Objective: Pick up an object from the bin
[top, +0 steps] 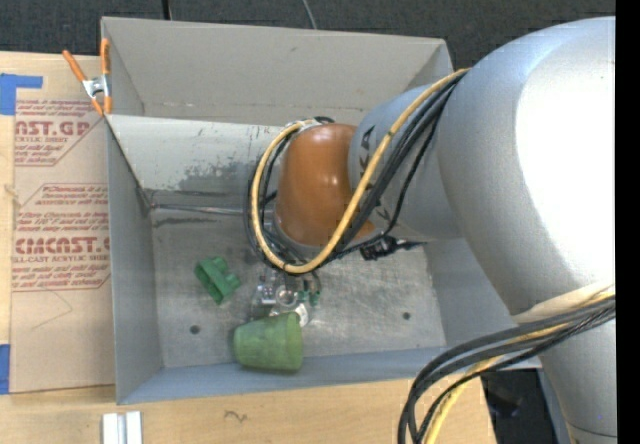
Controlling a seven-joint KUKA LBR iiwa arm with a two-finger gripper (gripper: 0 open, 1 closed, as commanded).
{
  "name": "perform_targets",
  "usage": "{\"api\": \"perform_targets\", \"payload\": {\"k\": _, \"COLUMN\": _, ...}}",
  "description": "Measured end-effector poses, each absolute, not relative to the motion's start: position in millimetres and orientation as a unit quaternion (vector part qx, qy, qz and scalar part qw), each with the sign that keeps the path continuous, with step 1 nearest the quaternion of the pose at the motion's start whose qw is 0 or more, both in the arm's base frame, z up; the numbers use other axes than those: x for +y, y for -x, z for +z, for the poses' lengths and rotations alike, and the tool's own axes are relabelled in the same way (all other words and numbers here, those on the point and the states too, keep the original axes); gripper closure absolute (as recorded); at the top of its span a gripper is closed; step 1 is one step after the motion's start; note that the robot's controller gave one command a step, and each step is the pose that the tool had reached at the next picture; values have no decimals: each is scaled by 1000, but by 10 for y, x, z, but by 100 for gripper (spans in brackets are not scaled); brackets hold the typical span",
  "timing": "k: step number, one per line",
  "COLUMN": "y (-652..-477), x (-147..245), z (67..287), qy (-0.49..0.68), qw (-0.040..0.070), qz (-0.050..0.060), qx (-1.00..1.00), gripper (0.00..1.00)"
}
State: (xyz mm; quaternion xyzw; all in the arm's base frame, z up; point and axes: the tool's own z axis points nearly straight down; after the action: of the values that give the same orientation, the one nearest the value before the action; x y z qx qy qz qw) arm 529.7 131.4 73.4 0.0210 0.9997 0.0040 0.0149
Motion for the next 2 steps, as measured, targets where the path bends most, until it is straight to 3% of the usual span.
{"api": "perform_targets", "payload": {"k": 1, "y": -5296, "x": 1765, "z": 731, "qy": -69, "qw": 4, "qz": 1, "qx": 998, "gripper": 0}}
{"api": "perform_targets", "payload": {"k": 2, "y": -5306, "x": 1770, "z": 747, "qy": -69, "qw": 5, "qz": 3, "qx": 998, "gripper": 100}}
